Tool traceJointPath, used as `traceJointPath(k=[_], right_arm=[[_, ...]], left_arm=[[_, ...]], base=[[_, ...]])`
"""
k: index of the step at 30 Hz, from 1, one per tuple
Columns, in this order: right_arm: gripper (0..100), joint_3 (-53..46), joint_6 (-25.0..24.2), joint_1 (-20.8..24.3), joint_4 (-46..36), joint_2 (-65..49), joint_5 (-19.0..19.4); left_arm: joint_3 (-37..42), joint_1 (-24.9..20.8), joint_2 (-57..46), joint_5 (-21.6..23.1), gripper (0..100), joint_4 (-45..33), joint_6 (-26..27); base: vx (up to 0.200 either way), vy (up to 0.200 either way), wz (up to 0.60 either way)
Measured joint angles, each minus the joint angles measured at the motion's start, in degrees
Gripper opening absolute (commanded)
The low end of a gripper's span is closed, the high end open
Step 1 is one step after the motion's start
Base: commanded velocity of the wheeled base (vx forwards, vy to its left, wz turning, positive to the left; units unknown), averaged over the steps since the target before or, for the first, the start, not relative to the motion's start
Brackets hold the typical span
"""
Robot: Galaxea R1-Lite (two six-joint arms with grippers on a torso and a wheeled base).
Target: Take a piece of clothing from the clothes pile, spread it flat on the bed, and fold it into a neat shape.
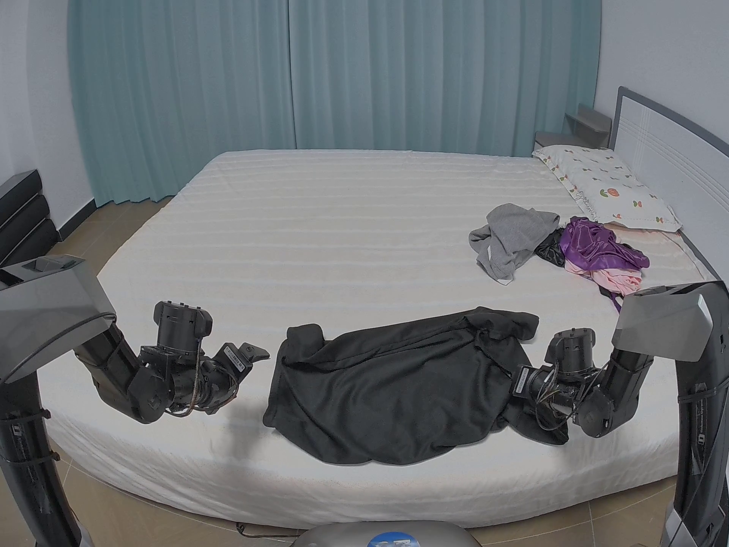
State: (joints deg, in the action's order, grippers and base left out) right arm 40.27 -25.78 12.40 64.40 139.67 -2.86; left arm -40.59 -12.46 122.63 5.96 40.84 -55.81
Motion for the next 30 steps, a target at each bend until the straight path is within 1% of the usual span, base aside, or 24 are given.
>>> traceJointPath(k=[11, 17, 24, 28, 29, 30], right_arm=[[0, 0.5, -0.6, -7.4, 0.2, -2.4, 1.0], [0, 2.7, -2.2, -12.3, -0.1, -2.4, 2.2], [0, 4.9, -2.4, -16.9, -0.5, -1.3, 4.0], [0, 5.5, -2.4, -19.2, -0.8, -0.2, 4.3], [100, 5.5, -2.4, -19.5, -1.0, -0.1, 4.3], [100, 5.5, -2.4, -19.8, -1.1, 0.1, 4.5]], left_arm=[[0.6, -1.8, 0.5, 0.0, 100, -0.1, 0.1], [0.9, -2.5, 0.8, 0.0, 100, -0.2, 0.9], [1.0, -2.7, 1.2, -0.5, 100, -0.4, 1.6], [1.0, -2.8, 1.3, -0.8, 100, -0.4, 1.6], [1.0, -2.9, 1.4, -0.8, 100, -0.5, 1.6], [1.0, -2.9, 1.4, -0.8, 100, -0.5, 1.6]], base=[[0.000, 0.000, 0.00], [0.000, 0.000, 0.00], [0.000, 0.000, 0.00], [0.000, 0.000, 0.00], [0.000, 0.000, 0.00], [0.000, 0.000, 0.00]])
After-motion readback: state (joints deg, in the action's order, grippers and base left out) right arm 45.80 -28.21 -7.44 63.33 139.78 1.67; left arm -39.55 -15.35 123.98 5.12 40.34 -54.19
